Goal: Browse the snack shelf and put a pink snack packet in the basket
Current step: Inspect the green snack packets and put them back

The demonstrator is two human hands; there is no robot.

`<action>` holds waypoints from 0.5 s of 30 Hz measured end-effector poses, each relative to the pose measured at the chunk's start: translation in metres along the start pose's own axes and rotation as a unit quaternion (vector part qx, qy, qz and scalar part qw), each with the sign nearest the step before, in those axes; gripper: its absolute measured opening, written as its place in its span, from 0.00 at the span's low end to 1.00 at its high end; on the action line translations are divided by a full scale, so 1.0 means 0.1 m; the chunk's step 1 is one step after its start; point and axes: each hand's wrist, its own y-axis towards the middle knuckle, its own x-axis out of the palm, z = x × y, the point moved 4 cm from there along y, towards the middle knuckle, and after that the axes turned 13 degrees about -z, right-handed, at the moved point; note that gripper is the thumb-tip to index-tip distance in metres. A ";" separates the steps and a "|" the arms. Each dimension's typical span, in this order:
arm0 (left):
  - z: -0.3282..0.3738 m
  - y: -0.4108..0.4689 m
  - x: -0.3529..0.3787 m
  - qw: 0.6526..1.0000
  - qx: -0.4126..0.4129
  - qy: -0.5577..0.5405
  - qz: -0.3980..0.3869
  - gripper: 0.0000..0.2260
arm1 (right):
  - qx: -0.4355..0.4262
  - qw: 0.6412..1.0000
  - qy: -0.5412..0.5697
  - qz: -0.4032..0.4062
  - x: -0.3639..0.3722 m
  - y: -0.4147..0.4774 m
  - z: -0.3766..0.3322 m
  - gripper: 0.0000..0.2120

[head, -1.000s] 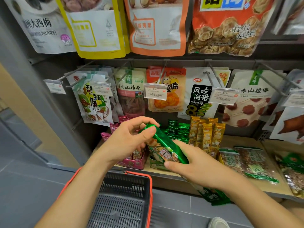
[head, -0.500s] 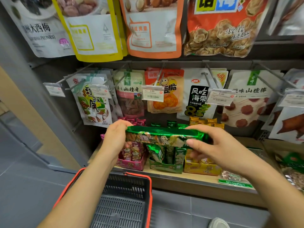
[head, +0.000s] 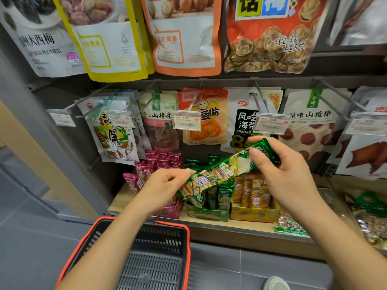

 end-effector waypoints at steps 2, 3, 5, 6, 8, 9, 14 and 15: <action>0.13 -0.04 0.09 0.999 0.043 0.013 -0.010 0.15 | 0.010 1.000 -0.009 0.022 -0.02 0.01 0.02 0.08; 0.16 -0.04 0.13 0.998 0.060 0.022 -0.005 0.15 | 0.016 0.999 -0.009 0.027 -0.01 0.00 0.03 0.08; 0.21 -0.04 0.20 0.993 0.095 0.065 0.012 0.13 | 0.028 0.999 -0.011 0.028 0.01 0.00 0.05 0.08; 0.23 -0.04 0.23 0.989 0.115 0.096 0.018 0.13 | 0.035 0.999 -0.014 0.026 0.03 0.00 0.07 0.08; 0.24 -0.04 0.30 0.978 0.143 0.153 0.025 0.15 | 0.056 0.998 -0.015 0.019 0.04 0.00 0.10 0.09; 0.24 -0.04 0.33 0.973 0.148 0.177 0.028 0.15 | 0.071 0.997 -0.017 0.010 0.04 0.01 0.12 0.09; 0.16 0.05 0.44 0.948 0.121 0.295 -0.017 0.14 | 0.091 0.985 -0.112 -0.092 0.14 0.02 0.17 0.08; 0.15 0.07 0.46 0.947 0.111 0.301 -0.027 0.15 | 0.090 0.981 -0.139 -0.099 0.17 0.02 0.17 0.10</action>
